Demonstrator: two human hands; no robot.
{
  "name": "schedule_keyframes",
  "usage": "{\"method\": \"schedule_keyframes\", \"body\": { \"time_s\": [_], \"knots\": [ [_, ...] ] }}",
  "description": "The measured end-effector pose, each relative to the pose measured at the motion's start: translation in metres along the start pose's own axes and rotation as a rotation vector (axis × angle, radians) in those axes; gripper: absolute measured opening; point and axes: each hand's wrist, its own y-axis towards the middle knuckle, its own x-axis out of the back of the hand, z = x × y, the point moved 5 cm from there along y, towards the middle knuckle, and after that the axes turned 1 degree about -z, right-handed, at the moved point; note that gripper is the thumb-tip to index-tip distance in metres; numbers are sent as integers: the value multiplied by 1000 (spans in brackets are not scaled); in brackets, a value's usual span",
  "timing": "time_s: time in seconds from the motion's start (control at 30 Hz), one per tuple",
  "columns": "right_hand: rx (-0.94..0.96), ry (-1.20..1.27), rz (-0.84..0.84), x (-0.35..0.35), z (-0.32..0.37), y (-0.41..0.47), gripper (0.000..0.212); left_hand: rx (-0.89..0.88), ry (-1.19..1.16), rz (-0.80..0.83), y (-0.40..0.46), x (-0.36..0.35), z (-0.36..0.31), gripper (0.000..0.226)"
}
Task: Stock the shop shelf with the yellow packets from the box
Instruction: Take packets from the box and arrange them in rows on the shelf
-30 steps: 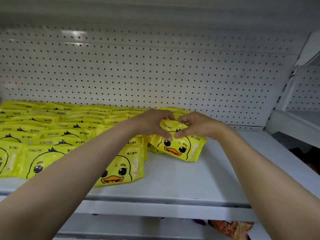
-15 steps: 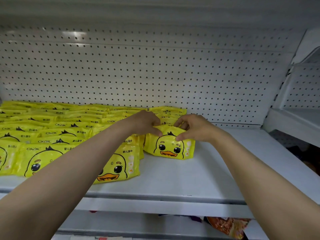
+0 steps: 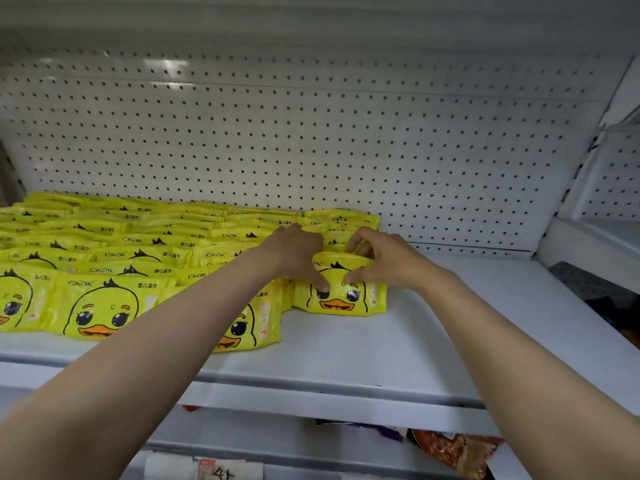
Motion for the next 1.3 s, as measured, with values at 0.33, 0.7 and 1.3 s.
{"method": "schedule_keyframes", "body": {
  "time_s": [0.33,0.7,1.3],
  "knots": [
    [62,-245,-32,-8,6,-7,80,69,11,-36,-6,2,-5,82],
    [120,-546,-167,8,58,-8,65,167,-90,-319,-58,21,6,80],
    [464,-280,-243,-163,407,-39,53,508,29,-641,-392,56,267,52]
  ]
}}
